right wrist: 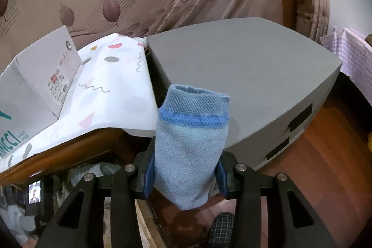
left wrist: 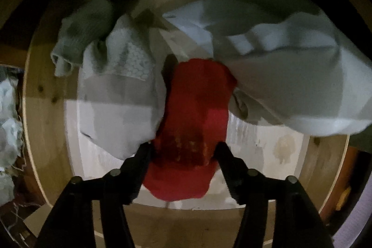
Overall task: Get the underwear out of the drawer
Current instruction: 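Lift the red sock with the left tool over the white box while right holds the light blue sock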
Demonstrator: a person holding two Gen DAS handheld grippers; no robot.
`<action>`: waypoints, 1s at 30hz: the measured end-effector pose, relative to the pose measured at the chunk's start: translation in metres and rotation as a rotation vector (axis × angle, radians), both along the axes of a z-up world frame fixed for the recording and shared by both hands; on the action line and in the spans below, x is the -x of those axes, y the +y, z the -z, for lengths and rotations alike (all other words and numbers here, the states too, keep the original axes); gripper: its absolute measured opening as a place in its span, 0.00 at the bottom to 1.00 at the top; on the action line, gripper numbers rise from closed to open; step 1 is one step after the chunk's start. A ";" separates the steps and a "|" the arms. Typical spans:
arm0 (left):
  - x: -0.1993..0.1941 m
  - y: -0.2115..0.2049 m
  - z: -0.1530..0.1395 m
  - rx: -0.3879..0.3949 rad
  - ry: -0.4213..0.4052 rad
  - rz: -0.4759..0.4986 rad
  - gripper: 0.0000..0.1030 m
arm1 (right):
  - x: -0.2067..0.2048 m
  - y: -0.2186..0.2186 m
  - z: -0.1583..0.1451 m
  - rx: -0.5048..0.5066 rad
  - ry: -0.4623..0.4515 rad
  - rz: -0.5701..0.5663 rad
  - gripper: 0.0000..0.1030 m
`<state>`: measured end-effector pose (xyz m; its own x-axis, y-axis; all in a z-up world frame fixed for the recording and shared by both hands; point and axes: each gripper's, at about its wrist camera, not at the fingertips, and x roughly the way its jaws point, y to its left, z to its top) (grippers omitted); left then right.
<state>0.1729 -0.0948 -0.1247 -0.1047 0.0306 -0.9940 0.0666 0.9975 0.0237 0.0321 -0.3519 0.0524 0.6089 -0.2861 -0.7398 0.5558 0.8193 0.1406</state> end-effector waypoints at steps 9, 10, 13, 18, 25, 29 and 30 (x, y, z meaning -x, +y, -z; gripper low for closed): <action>-0.019 0.003 0.017 -0.005 0.077 -0.024 0.64 | -0.002 0.003 0.002 -0.013 0.007 -0.019 0.39; -0.020 0.003 0.016 -0.003 0.074 -0.029 0.59 | -0.003 0.004 0.002 -0.012 0.008 -0.022 0.39; -0.018 0.009 0.010 0.005 0.054 -0.042 0.49 | -0.003 0.004 0.002 -0.016 0.008 -0.023 0.39; -0.002 0.026 -0.001 0.037 0.036 -0.016 0.36 | -0.003 0.003 0.003 -0.026 0.012 -0.019 0.39; 0.029 0.044 -0.040 0.103 -0.009 0.135 0.35 | -0.004 0.002 0.004 -0.027 0.018 -0.016 0.39; 0.042 0.057 -0.068 0.135 -0.073 0.208 0.35 | -0.004 0.002 0.005 -0.027 0.021 -0.018 0.39; 0.043 0.061 -0.072 0.136 -0.087 0.225 0.35 | -0.004 0.002 0.005 -0.027 0.020 -0.018 0.39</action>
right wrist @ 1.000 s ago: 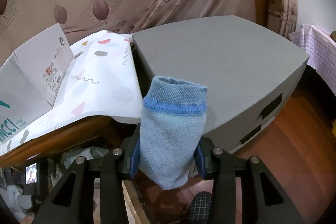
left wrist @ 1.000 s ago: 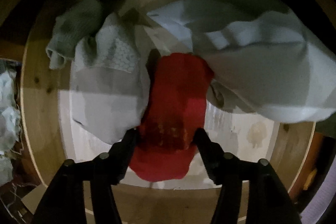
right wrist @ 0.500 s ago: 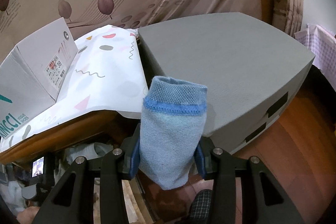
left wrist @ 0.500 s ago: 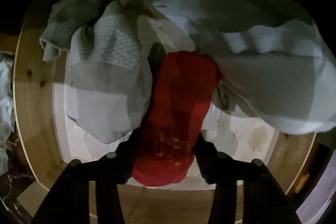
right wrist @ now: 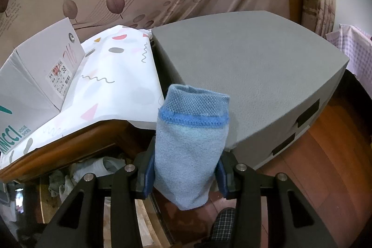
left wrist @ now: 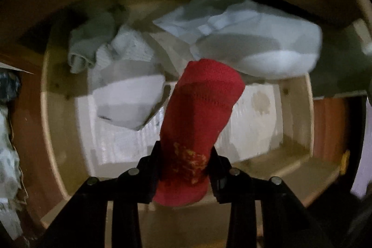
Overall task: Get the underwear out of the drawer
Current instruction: 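Lift the red sock with the left tool over the white box while right holds the light blue sock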
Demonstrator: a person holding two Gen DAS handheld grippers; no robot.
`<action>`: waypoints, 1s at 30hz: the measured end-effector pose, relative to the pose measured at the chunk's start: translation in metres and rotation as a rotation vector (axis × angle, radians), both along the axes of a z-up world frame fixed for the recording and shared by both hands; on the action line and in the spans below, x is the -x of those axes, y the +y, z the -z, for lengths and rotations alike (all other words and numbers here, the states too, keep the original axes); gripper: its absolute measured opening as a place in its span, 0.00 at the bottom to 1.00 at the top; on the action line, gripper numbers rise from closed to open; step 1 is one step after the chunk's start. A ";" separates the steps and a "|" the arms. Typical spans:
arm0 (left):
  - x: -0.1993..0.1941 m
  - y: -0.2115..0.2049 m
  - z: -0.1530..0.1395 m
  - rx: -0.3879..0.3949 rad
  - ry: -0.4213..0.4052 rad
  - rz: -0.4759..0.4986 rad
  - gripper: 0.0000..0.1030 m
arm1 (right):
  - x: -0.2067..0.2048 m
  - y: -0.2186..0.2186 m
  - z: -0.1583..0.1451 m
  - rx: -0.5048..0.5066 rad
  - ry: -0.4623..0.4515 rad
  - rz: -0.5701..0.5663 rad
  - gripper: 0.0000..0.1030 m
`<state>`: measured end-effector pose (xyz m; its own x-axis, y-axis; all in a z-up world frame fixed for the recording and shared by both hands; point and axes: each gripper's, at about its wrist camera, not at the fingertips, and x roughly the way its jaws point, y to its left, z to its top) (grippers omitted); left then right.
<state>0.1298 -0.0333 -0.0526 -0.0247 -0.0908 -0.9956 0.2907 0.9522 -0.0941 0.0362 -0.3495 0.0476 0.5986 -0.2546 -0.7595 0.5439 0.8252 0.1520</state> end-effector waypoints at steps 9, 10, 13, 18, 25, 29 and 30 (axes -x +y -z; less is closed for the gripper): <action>0.050 0.016 -0.069 0.020 -0.235 0.109 0.35 | 0.001 0.003 -0.003 0.042 -0.003 0.012 0.39; 0.054 0.020 -0.083 0.029 -0.270 0.114 0.35 | 0.001 0.003 -0.003 0.050 -0.004 0.015 0.39; 0.056 0.030 -0.118 0.060 -0.337 0.111 0.35 | 0.002 0.005 -0.004 0.066 -0.006 0.020 0.39; 0.048 0.049 -0.176 0.108 -0.425 0.061 0.35 | 0.002 0.005 -0.005 0.076 -0.007 0.032 0.39; 0.021 0.085 -0.273 0.209 -0.566 -0.093 0.35 | 0.004 0.008 -0.007 0.099 -0.012 0.030 0.39; -0.011 0.096 -0.323 0.238 -0.638 -0.162 0.35 | 0.004 0.008 -0.009 0.110 -0.019 0.031 0.39; -0.020 0.098 -0.332 0.256 -0.640 -0.173 0.35 | 0.004 0.008 -0.009 0.106 -0.019 0.031 0.39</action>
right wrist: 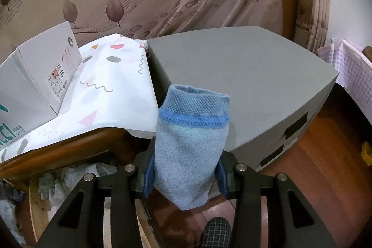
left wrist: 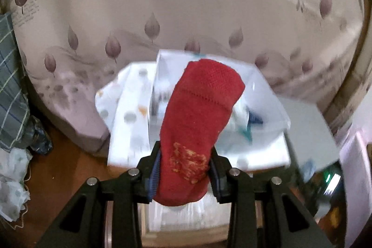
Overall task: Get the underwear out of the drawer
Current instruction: 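Lift the red sock with the left tool over the white box while right holds the light blue sock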
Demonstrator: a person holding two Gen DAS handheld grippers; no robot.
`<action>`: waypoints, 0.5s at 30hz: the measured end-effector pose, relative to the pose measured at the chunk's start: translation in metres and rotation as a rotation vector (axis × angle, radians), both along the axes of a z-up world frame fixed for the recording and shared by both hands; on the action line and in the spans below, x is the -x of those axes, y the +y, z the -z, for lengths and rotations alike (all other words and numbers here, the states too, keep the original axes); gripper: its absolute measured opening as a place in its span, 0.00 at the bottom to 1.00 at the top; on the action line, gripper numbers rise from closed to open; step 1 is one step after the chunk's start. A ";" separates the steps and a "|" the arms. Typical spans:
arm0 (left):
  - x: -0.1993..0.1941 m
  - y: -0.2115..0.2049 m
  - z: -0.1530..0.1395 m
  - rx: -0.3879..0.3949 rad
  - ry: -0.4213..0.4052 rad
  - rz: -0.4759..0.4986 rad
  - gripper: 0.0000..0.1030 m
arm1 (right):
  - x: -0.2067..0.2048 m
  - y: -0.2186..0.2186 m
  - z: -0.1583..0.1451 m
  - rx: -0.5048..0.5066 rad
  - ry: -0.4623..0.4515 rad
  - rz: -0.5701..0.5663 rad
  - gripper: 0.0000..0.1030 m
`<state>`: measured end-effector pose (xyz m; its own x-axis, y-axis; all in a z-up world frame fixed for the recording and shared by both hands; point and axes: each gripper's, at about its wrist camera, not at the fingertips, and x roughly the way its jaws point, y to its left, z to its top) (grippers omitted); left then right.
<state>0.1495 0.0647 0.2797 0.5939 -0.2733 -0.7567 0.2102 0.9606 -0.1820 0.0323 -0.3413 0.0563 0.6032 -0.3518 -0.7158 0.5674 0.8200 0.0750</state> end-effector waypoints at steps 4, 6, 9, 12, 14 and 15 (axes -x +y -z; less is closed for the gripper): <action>-0.047 0.002 -0.017 0.053 0.021 -0.050 0.35 | 0.000 0.001 -0.001 0.007 0.001 0.000 0.39; -0.069 -0.001 -0.016 0.050 0.031 -0.078 0.35 | 0.000 0.001 -0.001 0.011 -0.001 0.001 0.39; -0.099 -0.008 -0.006 0.059 0.074 -0.090 0.35 | 0.000 -0.001 -0.001 0.007 -0.005 0.015 0.39; -0.117 -0.017 0.007 0.038 0.105 -0.083 0.35 | -0.001 -0.005 0.001 -0.008 -0.003 0.022 0.39; -0.128 -0.025 0.020 -0.008 0.126 -0.083 0.35 | -0.001 -0.006 0.001 -0.014 -0.003 0.024 0.39; -0.130 -0.027 0.026 -0.020 0.133 -0.081 0.35 | 0.000 -0.006 0.001 -0.014 -0.004 0.025 0.39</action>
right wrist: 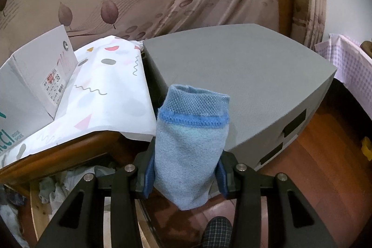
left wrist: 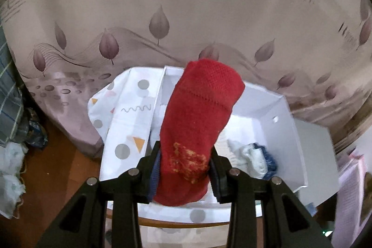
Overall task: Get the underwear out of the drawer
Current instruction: 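Lift the red sock with the left tool over the white box while right holds the light blue sock, then lower the red sock into the white box and open the left tool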
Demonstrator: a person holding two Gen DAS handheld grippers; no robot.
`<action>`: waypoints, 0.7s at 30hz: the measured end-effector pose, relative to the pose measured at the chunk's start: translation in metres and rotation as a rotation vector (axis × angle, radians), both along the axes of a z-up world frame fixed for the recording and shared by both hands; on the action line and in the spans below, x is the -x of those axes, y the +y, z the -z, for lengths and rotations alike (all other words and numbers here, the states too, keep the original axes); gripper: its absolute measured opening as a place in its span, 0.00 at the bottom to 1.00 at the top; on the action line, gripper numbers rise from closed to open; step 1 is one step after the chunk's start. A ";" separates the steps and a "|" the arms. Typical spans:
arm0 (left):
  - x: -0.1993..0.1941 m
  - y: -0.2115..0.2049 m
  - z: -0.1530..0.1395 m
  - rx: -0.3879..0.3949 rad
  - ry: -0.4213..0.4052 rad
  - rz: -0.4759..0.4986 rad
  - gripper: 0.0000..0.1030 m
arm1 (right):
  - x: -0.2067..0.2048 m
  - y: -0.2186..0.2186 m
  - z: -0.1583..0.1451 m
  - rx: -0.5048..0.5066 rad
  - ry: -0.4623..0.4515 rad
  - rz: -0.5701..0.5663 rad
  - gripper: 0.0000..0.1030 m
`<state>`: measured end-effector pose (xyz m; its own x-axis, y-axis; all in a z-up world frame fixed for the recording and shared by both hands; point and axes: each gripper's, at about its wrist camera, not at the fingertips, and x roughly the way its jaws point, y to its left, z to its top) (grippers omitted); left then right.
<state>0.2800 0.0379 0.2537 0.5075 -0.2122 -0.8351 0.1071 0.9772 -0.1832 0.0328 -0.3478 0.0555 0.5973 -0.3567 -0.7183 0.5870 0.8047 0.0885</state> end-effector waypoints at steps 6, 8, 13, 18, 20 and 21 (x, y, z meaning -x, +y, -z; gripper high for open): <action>-0.012 -0.006 0.042 -0.027 0.093 -0.028 0.35 | 0.000 0.000 0.000 -0.003 -0.001 -0.006 0.39; -0.014 -0.005 0.054 -0.031 0.115 -0.041 0.36 | -0.001 0.000 0.001 -0.007 0.002 -0.011 0.39; -0.017 -0.006 0.060 -0.041 0.114 -0.057 0.43 | 0.000 0.002 0.002 -0.004 0.004 -0.015 0.39; -0.010 -0.015 0.057 -0.085 0.081 -0.025 0.49 | -0.001 0.004 0.001 0.000 0.008 -0.020 0.39; -0.006 -0.019 0.055 -0.106 0.065 -0.010 0.50 | -0.003 0.006 0.002 0.003 0.012 -0.026 0.39; -0.004 -0.020 0.054 -0.110 0.056 -0.003 0.51 | -0.003 0.006 0.002 0.006 0.014 -0.028 0.39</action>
